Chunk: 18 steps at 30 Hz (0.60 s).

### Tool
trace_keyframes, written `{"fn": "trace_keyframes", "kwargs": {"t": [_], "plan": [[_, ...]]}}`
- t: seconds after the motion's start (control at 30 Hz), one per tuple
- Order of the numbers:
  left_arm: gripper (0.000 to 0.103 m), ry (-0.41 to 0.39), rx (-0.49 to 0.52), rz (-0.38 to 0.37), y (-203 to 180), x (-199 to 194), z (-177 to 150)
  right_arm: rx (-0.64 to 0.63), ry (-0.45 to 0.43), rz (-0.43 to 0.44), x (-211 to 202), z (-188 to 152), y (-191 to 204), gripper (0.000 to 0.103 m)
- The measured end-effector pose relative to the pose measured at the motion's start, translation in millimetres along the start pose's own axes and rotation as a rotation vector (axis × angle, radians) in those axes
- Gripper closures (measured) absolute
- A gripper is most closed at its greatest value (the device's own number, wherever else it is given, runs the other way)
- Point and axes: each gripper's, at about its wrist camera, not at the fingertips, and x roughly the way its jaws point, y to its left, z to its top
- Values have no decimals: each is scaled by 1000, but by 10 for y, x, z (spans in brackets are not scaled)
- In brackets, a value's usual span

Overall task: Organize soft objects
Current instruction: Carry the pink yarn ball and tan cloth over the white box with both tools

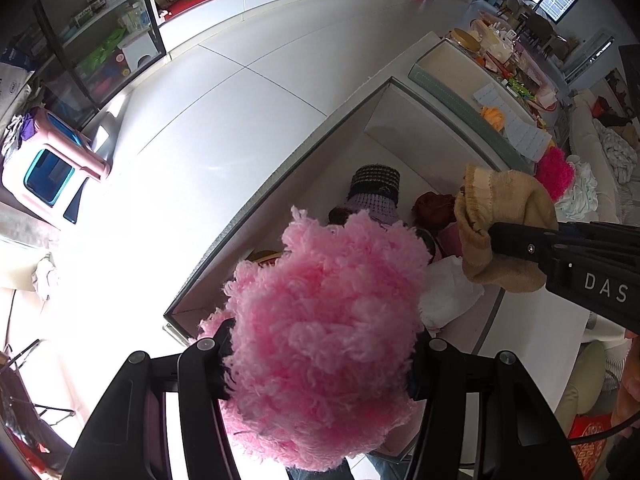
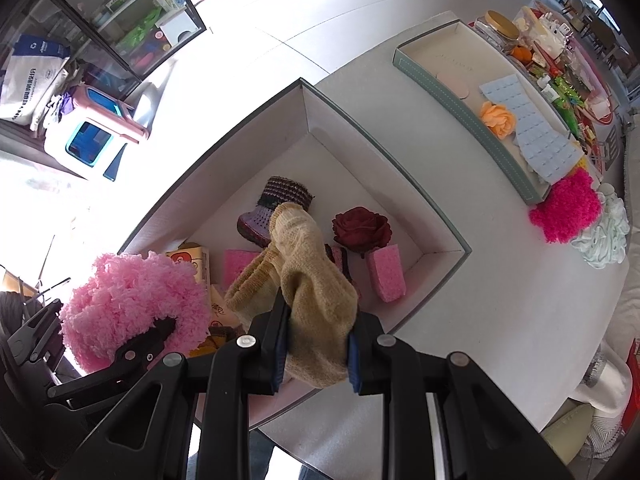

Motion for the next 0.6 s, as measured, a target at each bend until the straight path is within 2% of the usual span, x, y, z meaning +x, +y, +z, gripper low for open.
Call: {"fn": "trace_keyframes", "kwargs": {"t": [0.6], "plan": [[44,38,9,18,-59,160,10,-3,34,-13,157,85,7,76]]}}
